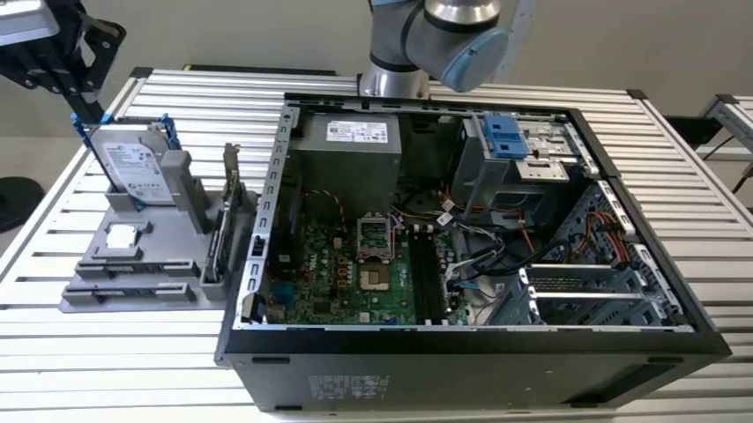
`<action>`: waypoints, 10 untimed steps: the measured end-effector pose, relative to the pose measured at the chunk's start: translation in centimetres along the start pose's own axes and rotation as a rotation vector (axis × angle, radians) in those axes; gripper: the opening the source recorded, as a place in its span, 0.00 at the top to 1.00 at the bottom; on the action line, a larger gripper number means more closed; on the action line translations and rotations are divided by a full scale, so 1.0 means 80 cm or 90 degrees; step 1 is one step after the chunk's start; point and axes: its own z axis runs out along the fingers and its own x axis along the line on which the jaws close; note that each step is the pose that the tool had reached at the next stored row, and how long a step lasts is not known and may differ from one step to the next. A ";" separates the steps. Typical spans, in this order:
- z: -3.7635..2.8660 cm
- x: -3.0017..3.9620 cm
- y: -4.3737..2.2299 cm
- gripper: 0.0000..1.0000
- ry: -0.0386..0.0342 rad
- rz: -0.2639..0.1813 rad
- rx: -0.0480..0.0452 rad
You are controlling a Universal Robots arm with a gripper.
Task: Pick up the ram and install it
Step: 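Pick up the ram and move it above insertion slot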
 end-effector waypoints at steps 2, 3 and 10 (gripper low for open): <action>-0.0002 0.0003 -0.0053 1.00 0.0000 0.000 0.0000; -0.0004 0.0004 -0.0079 1.00 0.0000 0.000 0.0000; -0.0012 0.0016 -0.0262 1.00 -0.0001 0.000 0.0000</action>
